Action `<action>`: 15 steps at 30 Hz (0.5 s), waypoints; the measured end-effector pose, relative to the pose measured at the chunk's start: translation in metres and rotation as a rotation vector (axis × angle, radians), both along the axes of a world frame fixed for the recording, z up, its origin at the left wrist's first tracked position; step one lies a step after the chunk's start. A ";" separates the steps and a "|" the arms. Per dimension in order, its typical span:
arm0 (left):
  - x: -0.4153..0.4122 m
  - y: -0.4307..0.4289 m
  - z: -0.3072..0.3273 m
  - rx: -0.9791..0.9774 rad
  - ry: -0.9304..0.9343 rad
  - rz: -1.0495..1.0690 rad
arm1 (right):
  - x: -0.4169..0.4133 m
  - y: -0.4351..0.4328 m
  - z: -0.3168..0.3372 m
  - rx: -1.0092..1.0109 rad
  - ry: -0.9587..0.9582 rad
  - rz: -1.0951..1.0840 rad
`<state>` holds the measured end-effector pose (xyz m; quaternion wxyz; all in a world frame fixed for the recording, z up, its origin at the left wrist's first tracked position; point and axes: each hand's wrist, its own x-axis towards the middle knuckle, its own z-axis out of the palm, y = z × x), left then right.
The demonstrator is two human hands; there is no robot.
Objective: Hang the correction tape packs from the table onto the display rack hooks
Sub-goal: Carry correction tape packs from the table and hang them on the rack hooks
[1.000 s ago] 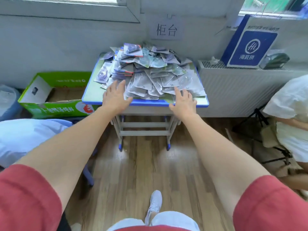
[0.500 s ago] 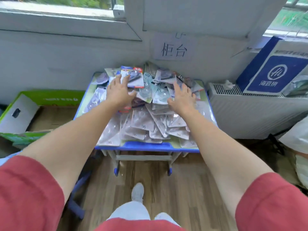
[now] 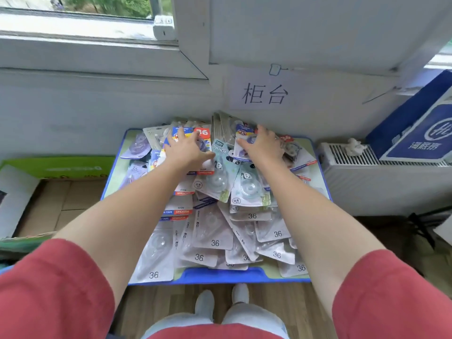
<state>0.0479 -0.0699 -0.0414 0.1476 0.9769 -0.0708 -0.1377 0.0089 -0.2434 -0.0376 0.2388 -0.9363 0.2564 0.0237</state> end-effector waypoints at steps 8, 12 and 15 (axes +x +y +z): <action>0.009 -0.010 -0.002 0.048 0.042 0.040 | 0.029 0.006 -0.005 -0.079 0.265 0.018; 0.008 -0.010 -0.005 0.022 0.008 0.053 | 0.024 0.004 -0.006 -0.051 0.196 0.045; 0.006 -0.006 -0.004 -0.042 -0.043 0.060 | 0.015 0.005 -0.006 -0.040 0.106 0.082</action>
